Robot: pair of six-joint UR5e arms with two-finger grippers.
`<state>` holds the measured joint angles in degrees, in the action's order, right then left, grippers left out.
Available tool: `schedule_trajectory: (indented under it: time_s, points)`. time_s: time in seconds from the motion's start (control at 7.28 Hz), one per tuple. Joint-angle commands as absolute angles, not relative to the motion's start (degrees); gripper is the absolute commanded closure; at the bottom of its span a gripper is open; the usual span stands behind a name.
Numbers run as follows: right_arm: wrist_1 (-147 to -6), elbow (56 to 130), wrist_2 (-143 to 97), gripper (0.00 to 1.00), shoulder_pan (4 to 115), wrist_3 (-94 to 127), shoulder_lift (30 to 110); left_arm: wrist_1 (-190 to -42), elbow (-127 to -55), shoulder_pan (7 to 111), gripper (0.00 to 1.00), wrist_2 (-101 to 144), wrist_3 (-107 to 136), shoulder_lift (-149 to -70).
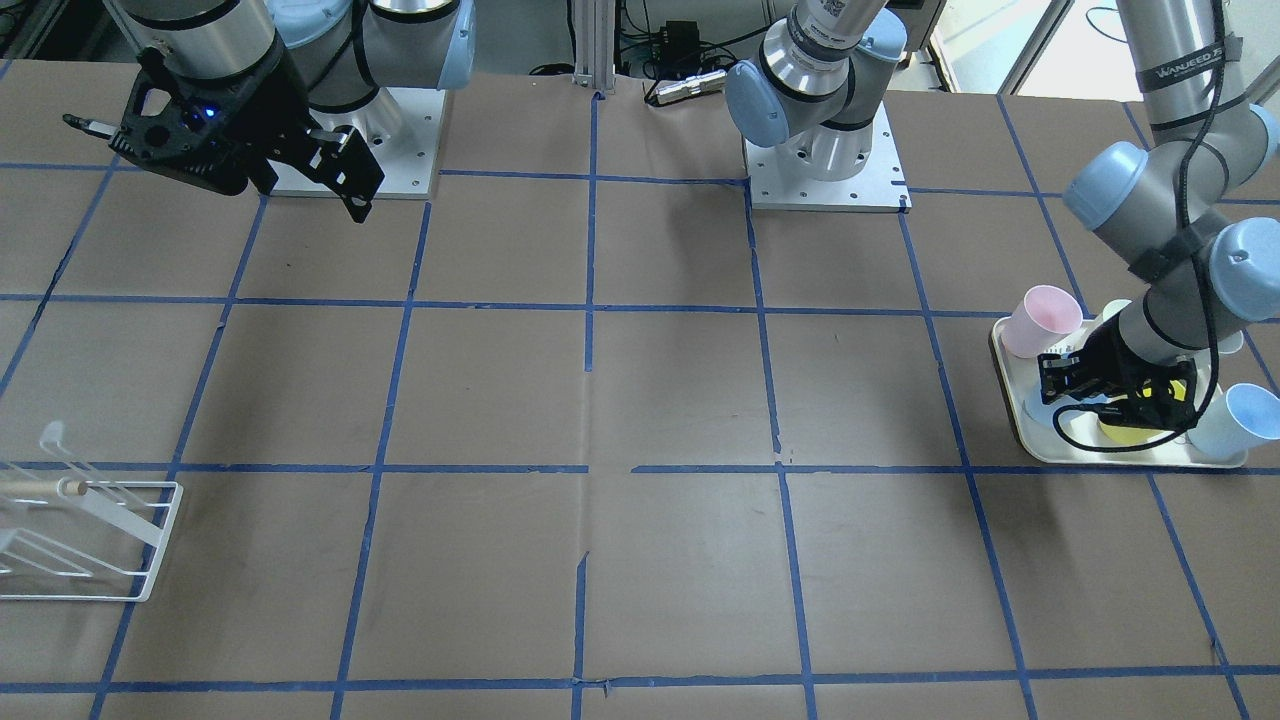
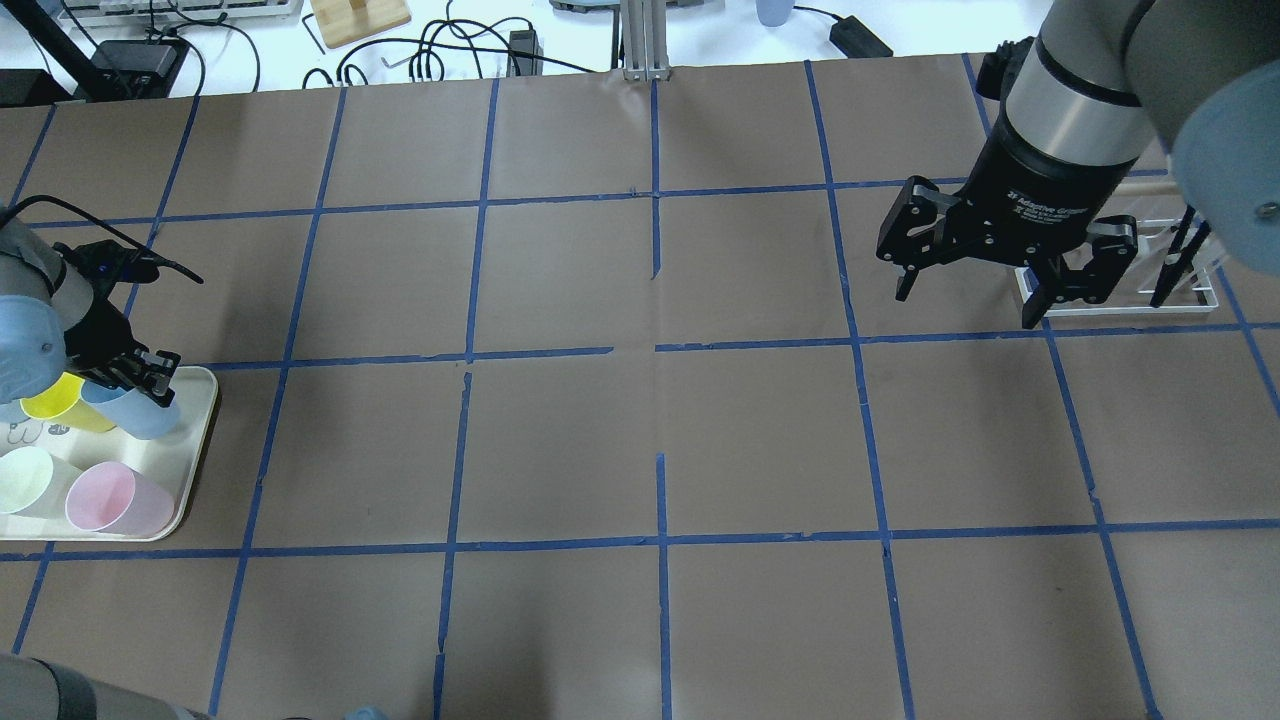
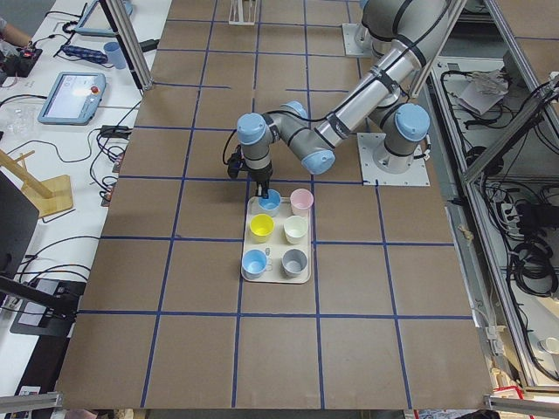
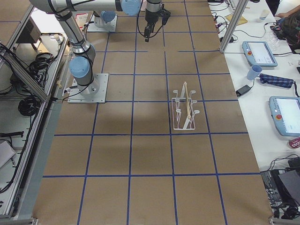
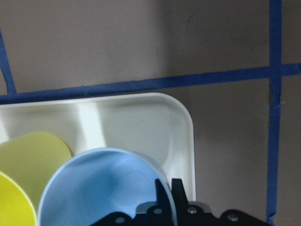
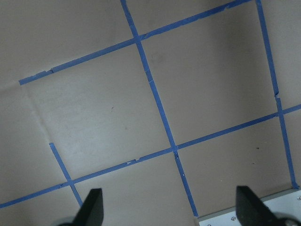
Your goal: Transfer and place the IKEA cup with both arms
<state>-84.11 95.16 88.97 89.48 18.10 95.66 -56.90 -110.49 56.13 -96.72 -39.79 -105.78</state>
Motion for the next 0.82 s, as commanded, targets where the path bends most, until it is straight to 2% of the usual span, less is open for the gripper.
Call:
schedule_trajectory:
  time_s: [0.0, 0.27, 0.69]
  points:
    - [-84.5, 95.2, 88.9, 0.0, 89.6, 18.5, 95.7, -62.8, -108.9, 56.6, 0.0, -96.6, -39.7, -103.2]
    - [-84.7, 95.3, 88.9, 0.0, 89.5, 18.7, 95.7, -73.3, -104.3, 58.7, 0.0, -96.3, -39.2, -99.1]
    - [-84.7, 95.3, 88.9, 0.0, 89.3, 18.2, 95.7, -88.0, -92.8, 69.8, 0.02, -94.3, -25.4, -95.4]
